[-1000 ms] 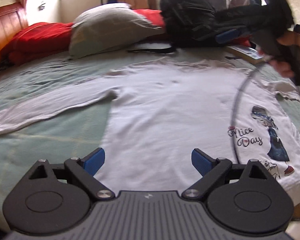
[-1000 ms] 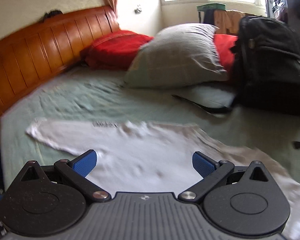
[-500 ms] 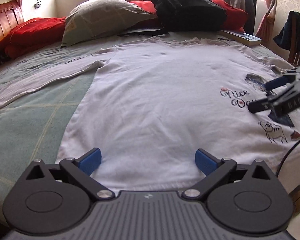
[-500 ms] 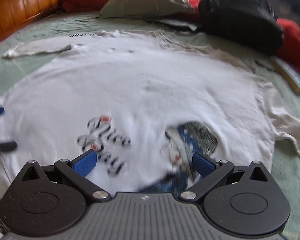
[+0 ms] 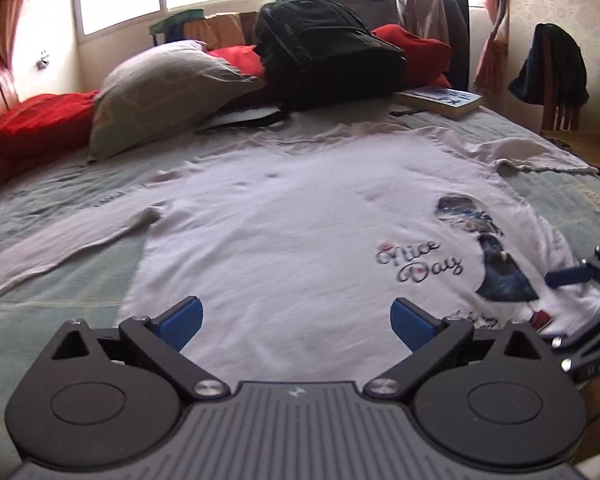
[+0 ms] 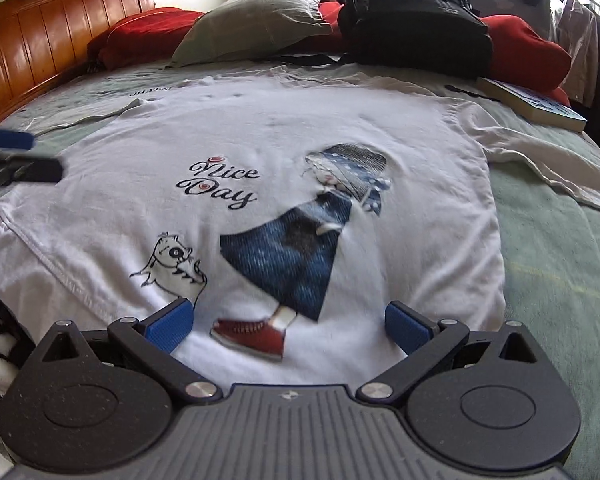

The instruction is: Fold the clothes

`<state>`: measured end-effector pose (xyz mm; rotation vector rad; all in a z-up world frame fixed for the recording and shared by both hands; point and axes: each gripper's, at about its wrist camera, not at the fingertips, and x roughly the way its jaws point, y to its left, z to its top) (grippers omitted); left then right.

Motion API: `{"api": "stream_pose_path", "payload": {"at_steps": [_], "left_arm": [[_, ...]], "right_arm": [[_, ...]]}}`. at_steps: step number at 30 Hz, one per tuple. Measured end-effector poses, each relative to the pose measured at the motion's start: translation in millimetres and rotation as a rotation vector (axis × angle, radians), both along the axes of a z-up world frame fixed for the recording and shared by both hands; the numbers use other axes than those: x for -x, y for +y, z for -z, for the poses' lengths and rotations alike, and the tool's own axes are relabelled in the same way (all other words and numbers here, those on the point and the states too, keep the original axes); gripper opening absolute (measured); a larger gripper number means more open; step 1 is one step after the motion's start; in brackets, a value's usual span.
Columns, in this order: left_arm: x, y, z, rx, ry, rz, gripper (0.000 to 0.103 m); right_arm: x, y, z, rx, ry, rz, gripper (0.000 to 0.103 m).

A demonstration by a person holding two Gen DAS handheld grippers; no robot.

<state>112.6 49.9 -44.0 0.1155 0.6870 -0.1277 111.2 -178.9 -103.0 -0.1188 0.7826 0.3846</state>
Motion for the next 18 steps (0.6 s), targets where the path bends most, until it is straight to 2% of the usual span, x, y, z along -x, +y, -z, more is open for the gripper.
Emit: {"api": "stream_pose_path", "payload": {"at_steps": [3,6,7,10,14,18], "left_arm": [[-8,-10,20,0.024,0.049,-0.03,0.1],[-4,-15,46,0.061,0.103,-0.052,0.1],[0,-17,48,0.049,0.08,-0.056,0.101],[7,-22,44,0.034,0.071,-0.077,0.101],[12,-31,32,0.065,0.069,-0.087,0.101],[19,-54,21,0.072,0.03,-0.021,0.101]], "right_arm": [[6,-4,-2,0.003,0.007,-0.007,0.103],[11,-16,-7,-0.035,0.029,-0.02,0.103],[11,-23,-9,-0.055,0.031,-0.019,0.103],[6,-47,-17,-0.137,0.046,0.01,0.103],[-15,-99,-28,-0.277,0.052,0.115,0.103],[-45,-159,-34,-0.298,0.036,0.267,0.103]]}}
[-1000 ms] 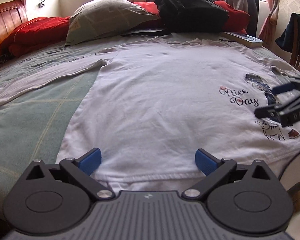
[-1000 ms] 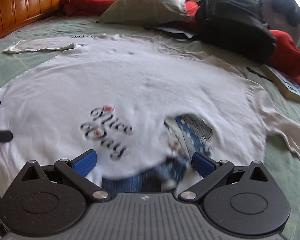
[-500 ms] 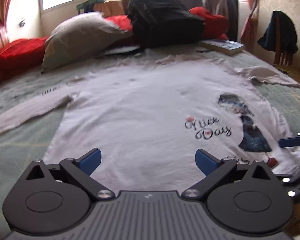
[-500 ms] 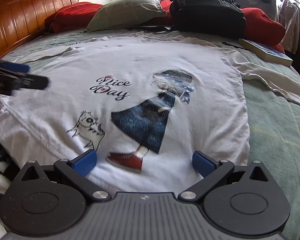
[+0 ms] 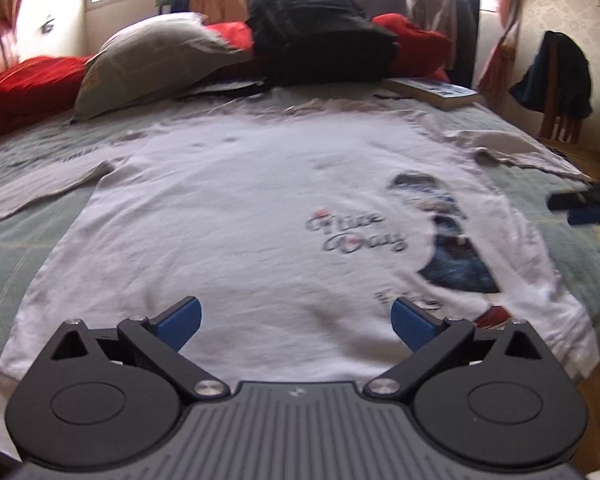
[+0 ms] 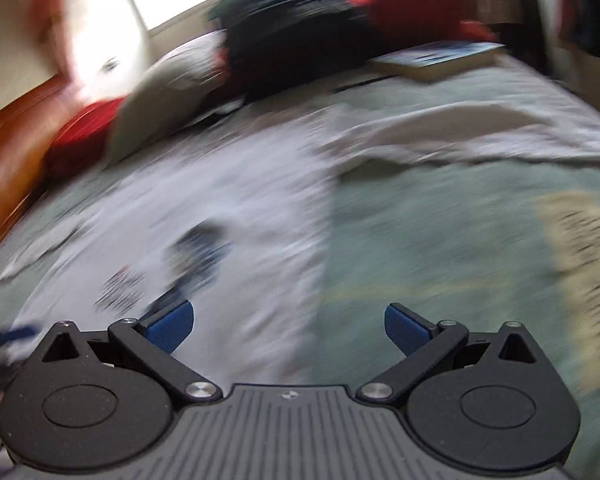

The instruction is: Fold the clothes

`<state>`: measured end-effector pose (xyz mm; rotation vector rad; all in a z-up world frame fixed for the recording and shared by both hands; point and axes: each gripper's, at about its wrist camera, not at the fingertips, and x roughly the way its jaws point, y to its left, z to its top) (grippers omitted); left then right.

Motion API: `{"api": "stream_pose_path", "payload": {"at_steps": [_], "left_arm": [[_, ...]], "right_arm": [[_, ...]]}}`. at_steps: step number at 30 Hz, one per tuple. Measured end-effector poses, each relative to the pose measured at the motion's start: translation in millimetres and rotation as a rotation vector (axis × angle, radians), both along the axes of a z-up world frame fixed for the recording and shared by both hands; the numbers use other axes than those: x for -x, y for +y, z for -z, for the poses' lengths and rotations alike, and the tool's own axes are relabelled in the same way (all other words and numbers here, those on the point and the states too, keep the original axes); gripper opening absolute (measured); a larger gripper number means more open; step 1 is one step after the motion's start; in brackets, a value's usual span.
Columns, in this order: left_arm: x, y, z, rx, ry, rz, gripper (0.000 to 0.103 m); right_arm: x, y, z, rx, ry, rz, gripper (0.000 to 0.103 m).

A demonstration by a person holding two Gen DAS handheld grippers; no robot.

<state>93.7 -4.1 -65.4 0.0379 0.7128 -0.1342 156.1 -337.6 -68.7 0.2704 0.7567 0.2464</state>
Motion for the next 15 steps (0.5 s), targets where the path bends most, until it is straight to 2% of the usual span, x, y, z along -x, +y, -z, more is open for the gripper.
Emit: {"api": "stream_pose_path", "payload": {"at_steps": [5,8,11,15], "left_arm": [[2,-28,-4,-0.039,-0.034,0.048,0.101],[1,-36,-2,-0.043,-0.049,0.046,0.101],[-2,-41,0,-0.051,-0.047,0.046,0.101],[-6,-42,2,-0.067,-0.037,0.038,0.101]], "right_arm": [[-38,-78,-8,0.009,-0.04,0.195,0.103],[-61,-125,-7,-0.054,-0.042,0.293,0.103],[-87,-161,6,-0.129,0.011,0.37,0.103],[-109,-193,33,-0.3,0.025,0.425,0.103]]}}
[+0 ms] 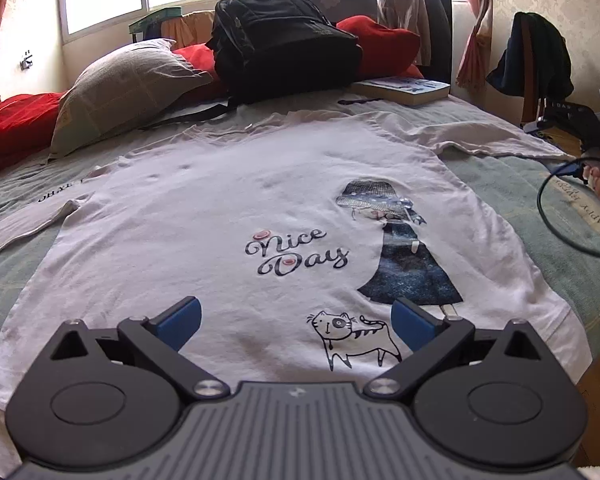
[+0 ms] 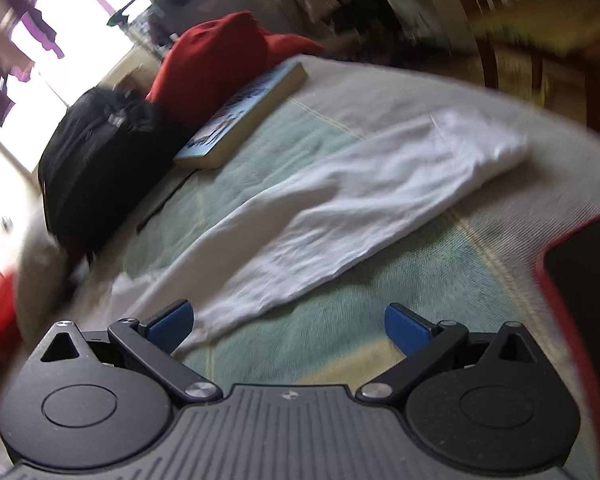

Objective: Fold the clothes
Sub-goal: 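Grasp the white shirt sleeve with the right gripper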

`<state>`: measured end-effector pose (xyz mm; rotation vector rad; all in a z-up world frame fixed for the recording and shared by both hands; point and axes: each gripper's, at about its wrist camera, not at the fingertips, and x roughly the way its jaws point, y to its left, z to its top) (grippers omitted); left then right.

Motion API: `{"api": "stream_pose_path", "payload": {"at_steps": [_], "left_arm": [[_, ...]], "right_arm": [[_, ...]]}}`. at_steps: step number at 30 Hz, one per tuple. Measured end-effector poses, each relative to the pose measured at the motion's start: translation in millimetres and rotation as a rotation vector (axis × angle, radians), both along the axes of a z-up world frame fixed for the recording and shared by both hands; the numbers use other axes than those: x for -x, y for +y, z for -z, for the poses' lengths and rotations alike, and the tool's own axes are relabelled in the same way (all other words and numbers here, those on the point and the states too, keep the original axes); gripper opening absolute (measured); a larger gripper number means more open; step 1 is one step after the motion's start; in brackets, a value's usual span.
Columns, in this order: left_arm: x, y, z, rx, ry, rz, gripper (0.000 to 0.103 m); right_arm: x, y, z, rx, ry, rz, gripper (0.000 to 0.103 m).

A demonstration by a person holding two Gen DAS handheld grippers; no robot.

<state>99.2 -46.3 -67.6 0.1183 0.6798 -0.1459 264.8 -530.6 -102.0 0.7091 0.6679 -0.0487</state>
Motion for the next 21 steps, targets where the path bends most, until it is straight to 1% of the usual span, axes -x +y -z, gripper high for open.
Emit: {"api": "stream_pose_path", "payload": {"at_steps": [1,2,4,6,10,11,13,15,16,17,18,19,20,21], "left_arm": [[-1,0,0,-0.003,0.002,-0.004,0.101],[-2,0,0,-0.001,0.003,-0.006,0.101],[-3,1,0,0.015,0.005,-0.005,0.101],[-5,0,2,0.009,0.012,-0.006,0.101],[-9,-2,6,-0.027,0.022,-0.016,0.101],[-9,-2,6,-0.027,0.024,-0.014,0.101],[-10,-2,7,-0.021,0.026,-0.015,0.101],[-12,-1,7,-0.021,0.029,-0.018,0.101],[-12,-1,8,-0.021,0.03,-0.018,0.101],[-12,-1,8,-0.022,0.031,-0.019,0.101],[-12,-1,9,-0.02,0.033,-0.018,0.101],[-12,-1,9,-0.019,0.034,-0.017,0.101],[-11,-1,8,-0.02,0.031,-0.016,0.101],[-10,-1,8,-0.021,0.029,-0.015,0.101]], "right_arm": [[-4,-8,7,-0.047,-0.015,0.012,0.103],[-7,-13,11,-0.07,-0.051,0.016,0.103],[-16,-25,18,-0.111,-0.085,0.021,0.103],[-23,-34,22,-0.152,-0.117,0.051,0.103],[-40,-55,26,-0.204,-0.14,0.126,0.1],[-44,-59,27,-0.211,-0.143,0.147,0.097],[-50,-67,30,-0.212,-0.138,0.189,0.084],[-53,-77,37,-0.233,-0.138,0.233,0.064],[-53,-81,40,-0.243,-0.132,0.249,0.059],[-54,-85,43,-0.252,-0.126,0.265,0.047],[-54,-88,46,-0.26,-0.119,0.278,0.031],[-55,-92,50,-0.267,-0.104,0.298,0.02],[-55,-94,52,-0.268,-0.092,0.309,0.003],[-54,-95,54,-0.268,-0.081,0.318,0.003]]}}
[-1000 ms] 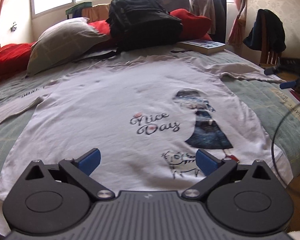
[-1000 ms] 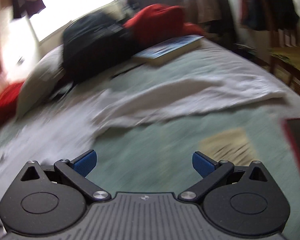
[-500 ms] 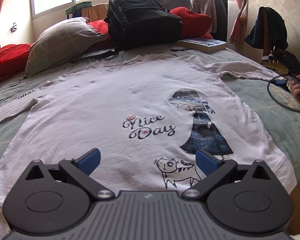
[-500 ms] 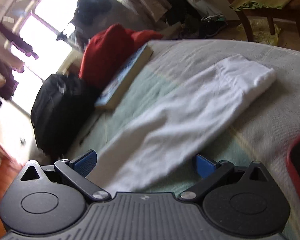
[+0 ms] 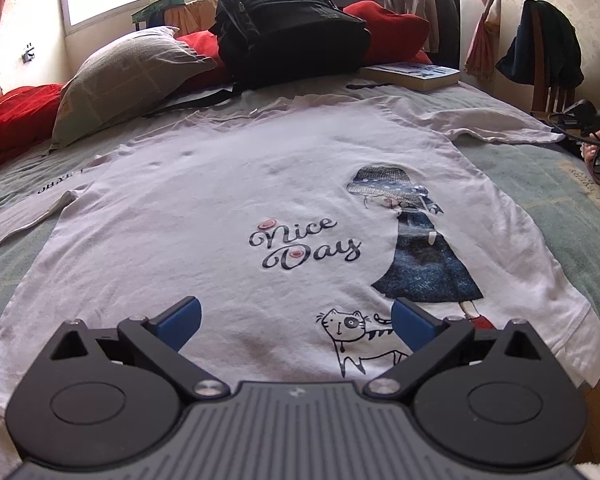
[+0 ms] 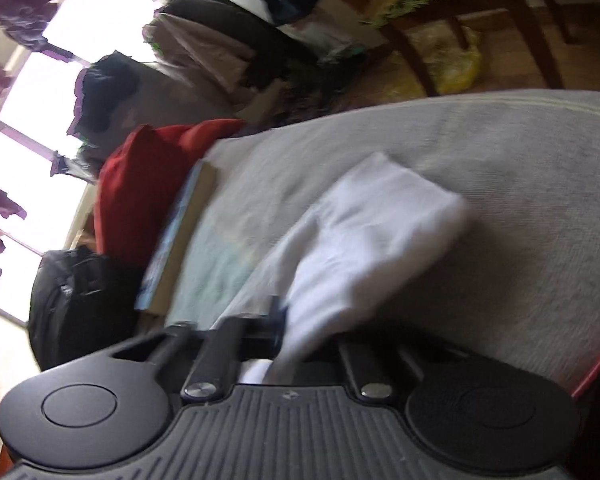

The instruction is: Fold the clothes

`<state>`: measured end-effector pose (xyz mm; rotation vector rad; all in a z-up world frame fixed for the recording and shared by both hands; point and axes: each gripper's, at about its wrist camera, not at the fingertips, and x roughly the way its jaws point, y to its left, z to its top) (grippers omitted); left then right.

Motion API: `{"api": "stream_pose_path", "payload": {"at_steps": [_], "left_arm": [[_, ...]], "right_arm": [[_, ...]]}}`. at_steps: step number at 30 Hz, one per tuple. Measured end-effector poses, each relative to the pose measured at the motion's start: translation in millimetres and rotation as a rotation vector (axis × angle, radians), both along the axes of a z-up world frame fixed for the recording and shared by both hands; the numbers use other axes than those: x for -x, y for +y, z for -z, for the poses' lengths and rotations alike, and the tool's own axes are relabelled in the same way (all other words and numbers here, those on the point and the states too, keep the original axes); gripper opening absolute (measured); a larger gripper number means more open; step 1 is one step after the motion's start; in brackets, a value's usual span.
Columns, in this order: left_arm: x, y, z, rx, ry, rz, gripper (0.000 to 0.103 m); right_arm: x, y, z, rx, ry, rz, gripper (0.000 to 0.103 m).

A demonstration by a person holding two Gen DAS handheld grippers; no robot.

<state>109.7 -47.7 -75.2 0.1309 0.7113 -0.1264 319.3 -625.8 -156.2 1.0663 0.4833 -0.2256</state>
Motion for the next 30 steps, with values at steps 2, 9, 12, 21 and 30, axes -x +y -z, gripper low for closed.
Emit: {"api": "stream_pose_path", "payload": {"at_steps": [2,9,12,21,30], "left_arm": [[2,0,-1,-0.002,-0.004,0.002,0.101],[8,2,-8,0.006,-0.031,0.008,0.101],[8,3,-8,0.011,-0.034,0.011,0.101],[11,6,-11,0.013,-0.046,0.023,0.101],[-1,14,-9,0.02,-0.023,0.021,0.101]], "right_arm": [[-4,5,-5,0.044,0.021,0.002,0.002],[-3,25,-41,0.294,0.102,0.01,0.005],[7,24,-54,0.358,0.105,0.029,0.005],[27,18,-59,0.426,0.263,0.081,0.01],[37,44,-104,0.594,0.291,0.153,0.038]]}}
